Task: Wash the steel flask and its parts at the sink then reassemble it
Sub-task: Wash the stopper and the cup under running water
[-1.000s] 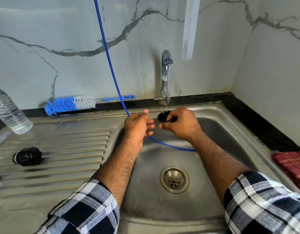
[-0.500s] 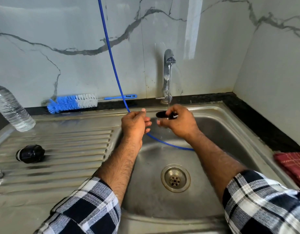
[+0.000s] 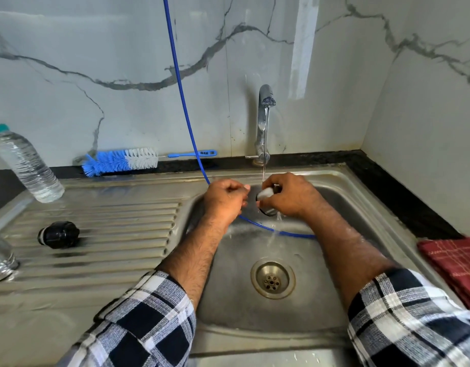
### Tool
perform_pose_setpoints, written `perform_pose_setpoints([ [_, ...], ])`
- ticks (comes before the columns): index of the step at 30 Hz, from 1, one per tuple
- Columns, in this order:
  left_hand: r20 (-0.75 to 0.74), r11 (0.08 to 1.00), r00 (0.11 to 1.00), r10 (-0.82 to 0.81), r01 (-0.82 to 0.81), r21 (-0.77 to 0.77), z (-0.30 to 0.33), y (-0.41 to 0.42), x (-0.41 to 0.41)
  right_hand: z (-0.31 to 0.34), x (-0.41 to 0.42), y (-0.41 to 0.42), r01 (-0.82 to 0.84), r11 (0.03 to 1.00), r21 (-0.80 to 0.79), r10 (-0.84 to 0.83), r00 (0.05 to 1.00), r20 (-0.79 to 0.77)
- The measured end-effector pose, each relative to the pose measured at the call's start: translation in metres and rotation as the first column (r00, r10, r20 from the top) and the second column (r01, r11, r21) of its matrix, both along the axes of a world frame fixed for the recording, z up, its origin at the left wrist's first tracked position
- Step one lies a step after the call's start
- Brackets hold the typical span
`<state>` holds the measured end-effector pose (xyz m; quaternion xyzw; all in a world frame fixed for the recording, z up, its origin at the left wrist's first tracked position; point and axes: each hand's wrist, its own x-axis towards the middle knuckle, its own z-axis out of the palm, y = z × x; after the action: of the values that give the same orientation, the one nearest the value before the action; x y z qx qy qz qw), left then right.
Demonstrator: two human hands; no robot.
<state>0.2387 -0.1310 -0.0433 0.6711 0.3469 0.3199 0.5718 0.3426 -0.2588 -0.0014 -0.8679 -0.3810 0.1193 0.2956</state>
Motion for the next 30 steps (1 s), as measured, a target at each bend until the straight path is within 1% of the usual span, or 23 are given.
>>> perform_pose_setpoints([
  [3,0.021,0.998,1.0,0.016,-0.014,-0.062,0.008,0.001,0.008,0.006,-0.006,-0.004,0.009,1.0,0.013,-0.009,1.0,0.026],
  [5,0.022,0.996,0.998,0.051,-0.049,-0.076,0.015,0.008,0.02,0.009,-0.007,-0.007,0.025,0.999,0.023,-0.026,0.998,0.054],
  [10,0.079,0.984,0.991,0.109,-0.097,-0.147,0.029,0.028,0.048,0.015,-0.008,-0.012,0.04,0.991,0.124,-0.069,0.97,0.234],
  [14,0.095,0.97,0.989,0.117,-0.094,-0.225,0.026,0.038,0.066,0.021,-0.014,-0.016,0.08,0.972,0.221,-0.135,0.96,0.246],
  [19,0.125,0.929,0.973,0.197,-0.144,-0.341,0.021,0.043,0.086,0.02,-0.014,-0.017,0.066,0.985,0.159,-0.107,0.959,0.264],
  [24,0.097,0.892,0.956,0.276,-0.218,-0.395,0.018,0.051,0.098,0.02,-0.011,-0.018,0.071,0.989,0.132,-0.104,0.957,0.27],
  [30,0.135,0.893,0.959,0.247,-0.172,-0.415,0.018,0.054,0.097,0.022,-0.011,-0.018,0.059,0.995,0.084,-0.079,0.963,0.258],
])
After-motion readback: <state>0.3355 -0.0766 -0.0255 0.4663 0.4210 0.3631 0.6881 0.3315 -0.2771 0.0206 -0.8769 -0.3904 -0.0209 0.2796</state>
